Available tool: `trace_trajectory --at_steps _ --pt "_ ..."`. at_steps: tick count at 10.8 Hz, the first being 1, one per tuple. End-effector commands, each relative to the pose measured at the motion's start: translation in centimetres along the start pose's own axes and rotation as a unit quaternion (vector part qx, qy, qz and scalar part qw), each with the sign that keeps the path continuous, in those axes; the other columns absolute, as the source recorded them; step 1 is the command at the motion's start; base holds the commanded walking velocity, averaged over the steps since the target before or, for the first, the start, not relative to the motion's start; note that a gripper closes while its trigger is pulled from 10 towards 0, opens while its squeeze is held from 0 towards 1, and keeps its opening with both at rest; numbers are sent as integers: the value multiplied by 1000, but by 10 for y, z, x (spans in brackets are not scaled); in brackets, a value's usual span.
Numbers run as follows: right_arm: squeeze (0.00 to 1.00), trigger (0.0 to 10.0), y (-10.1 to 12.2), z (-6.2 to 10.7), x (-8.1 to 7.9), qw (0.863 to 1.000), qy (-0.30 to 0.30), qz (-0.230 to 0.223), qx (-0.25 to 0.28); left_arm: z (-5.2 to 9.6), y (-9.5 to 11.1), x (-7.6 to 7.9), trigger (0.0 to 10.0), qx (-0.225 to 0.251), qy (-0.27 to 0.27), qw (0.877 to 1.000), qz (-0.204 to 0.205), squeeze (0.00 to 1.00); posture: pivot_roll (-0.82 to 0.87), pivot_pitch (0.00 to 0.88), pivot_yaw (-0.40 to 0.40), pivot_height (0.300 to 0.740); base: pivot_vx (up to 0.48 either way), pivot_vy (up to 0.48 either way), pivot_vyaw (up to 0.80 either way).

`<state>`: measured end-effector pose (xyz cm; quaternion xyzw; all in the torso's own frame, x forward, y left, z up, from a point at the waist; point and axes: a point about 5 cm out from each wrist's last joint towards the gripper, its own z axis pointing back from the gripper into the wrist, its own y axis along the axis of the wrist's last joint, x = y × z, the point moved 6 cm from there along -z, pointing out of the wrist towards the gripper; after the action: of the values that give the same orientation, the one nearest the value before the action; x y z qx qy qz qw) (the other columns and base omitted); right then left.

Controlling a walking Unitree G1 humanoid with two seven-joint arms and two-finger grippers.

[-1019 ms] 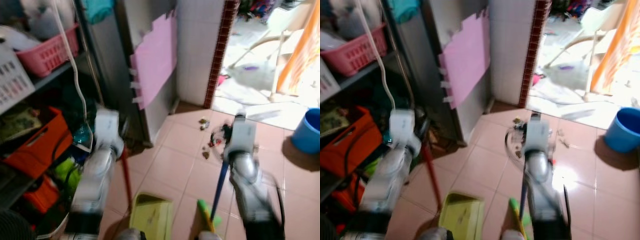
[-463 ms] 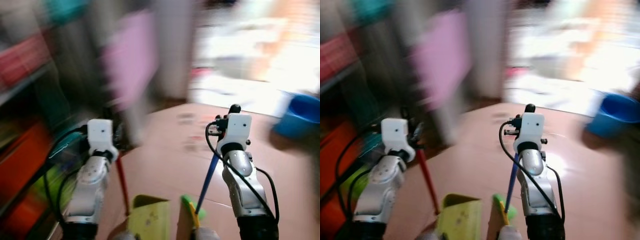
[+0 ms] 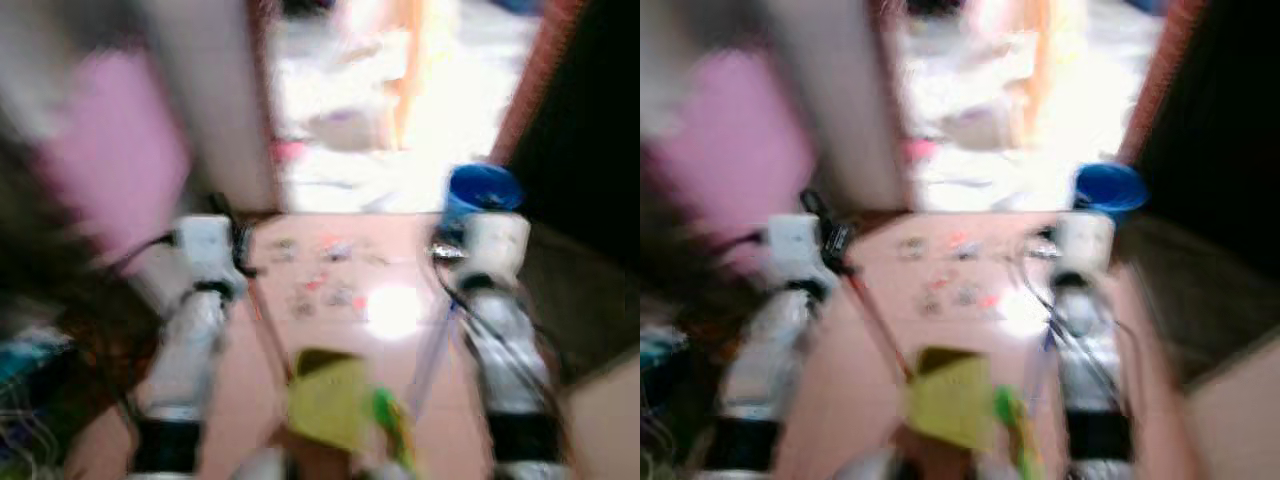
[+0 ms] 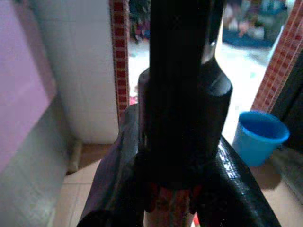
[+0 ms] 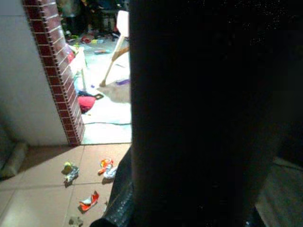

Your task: Sweep floor

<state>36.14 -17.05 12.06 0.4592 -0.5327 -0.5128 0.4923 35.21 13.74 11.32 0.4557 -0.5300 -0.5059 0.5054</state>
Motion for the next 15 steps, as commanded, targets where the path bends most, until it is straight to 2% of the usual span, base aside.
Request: trace_trajectory --at_steps 1,6,10,12,13,15 --pt "0 10000 3 -1 5 1000 -4 -6 6 -2 12 2 10000 19 -4 1000 -9 0 -20 55 72 740 394 251 0" --pt "0 10000 -3 0 8 1000 -3 2 2 -2 8 1 10000 15 9 1000 -6 0 -20 65 59 740 292 379 0" --pt "0 10000 14 -1 8 998 -3 40 39 -4 11 -11 10000 24 49 998 -11 0 -27 73 52 740 0 429 0" --pt "0 10000 25 -3 5 997 2 52 62 -4 16 -15 10000 36 69 997 -24 0 -23 94 52 740 0 0 0" --pt "0 10000 28 -3 4 996 5 53 67 -3 19 -20 10000 40 84 995 -41 0 -20 95 53 740 0 0 0" --pt "0 10000 28 -4 3 996 8 54 70 2 22 -39 10000 52 134 987 -71 0 -19 93 45 740 0 0 0"
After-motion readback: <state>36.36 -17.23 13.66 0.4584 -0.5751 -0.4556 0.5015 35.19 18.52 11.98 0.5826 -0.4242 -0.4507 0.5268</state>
